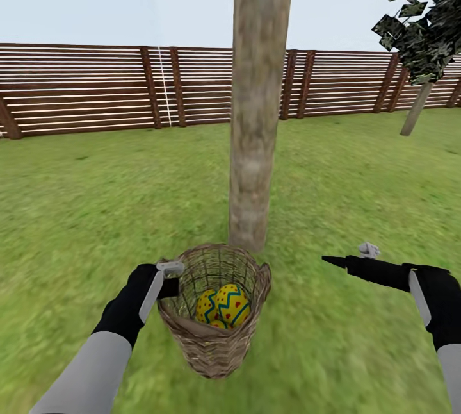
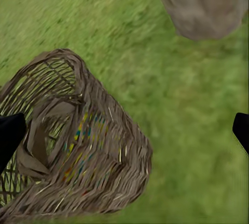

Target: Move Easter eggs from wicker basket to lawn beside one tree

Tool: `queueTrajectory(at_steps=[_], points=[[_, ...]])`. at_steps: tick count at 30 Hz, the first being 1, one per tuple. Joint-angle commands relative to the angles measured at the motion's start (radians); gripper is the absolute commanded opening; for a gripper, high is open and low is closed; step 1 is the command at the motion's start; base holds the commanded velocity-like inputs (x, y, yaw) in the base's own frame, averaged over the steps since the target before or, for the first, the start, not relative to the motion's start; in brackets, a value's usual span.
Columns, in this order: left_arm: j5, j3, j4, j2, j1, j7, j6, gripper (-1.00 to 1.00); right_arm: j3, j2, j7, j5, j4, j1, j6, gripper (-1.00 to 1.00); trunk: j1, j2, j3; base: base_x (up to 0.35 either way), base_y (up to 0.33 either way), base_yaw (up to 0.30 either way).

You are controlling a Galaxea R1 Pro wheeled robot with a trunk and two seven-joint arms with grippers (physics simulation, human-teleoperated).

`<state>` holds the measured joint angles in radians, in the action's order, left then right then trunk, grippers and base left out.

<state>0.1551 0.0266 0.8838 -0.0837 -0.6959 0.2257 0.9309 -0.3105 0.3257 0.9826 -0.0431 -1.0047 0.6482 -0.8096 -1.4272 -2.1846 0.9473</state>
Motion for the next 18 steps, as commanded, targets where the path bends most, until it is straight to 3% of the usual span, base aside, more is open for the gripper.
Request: queueTrajectory(at_steps=[1, 9, 12, 13, 15, 16, 18], points=[[0.009, 0.002, 0.001, 0.000, -0.001, 0.009, 0.003, -1.00, -0.001, 0.000, 0.001, -0.004, 0.000, 0.001, -0.008, 1.00, 0.000, 0.000, 0.001, 0.283, 0.000, 0.000], [0.009, 0.003, 0.001, 0.001, -0.001, 0.009, 0.003, -1.00, 0.002, 0.006, 0.006, 0.002, 0.000, 0.001, -0.006, 1.00, 0.000, 0.000, 0.001, 0.282, 0.000, 0.000], [0.009, 0.003, 0.000, 0.000, -0.001, 0.009, 0.003, -1.00, -0.004, 0.009, 0.012, 0.067, 0.001, 0.001, -0.002, 1.00, 0.000, 0.000, 0.001, 0.281, 0.000, 0.000], [0.009, 0.003, 0.000, 0.000, -0.001, 0.009, 0.003, -1.00, -0.037, 0.010, 0.010, 0.071, 0.008, 0.001, -0.002, 1.00, 0.000, 0.000, 0.001, 0.281, 0.000, 0.000], [0.009, 0.004, 0.000, 0.001, -0.001, 0.009, 0.003, -1.00, -0.232, 0.010, 0.005, 0.081, 0.070, 0.001, -0.001, 1.00, 0.000, 0.000, 0.001, 0.280, 0.000, 0.000], [0.009, 0.004, 0.000, 0.001, -0.001, 0.009, 0.003, -1.00, -0.282, 0.014, 0.001, 0.086, 0.102, 0.001, 0.006, 1.00, 0.000, 0.000, 0.001, 0.280, 0.000, 0.000], [0.009, 0.004, 0.000, 0.001, -0.001, 0.009, 0.003, -1.00, -0.311, 0.030, -0.021, 0.089, 0.166, 0.001, 0.068, 1.00, 0.000, 0.000, 0.001, 0.279, 0.000, 0.000]])
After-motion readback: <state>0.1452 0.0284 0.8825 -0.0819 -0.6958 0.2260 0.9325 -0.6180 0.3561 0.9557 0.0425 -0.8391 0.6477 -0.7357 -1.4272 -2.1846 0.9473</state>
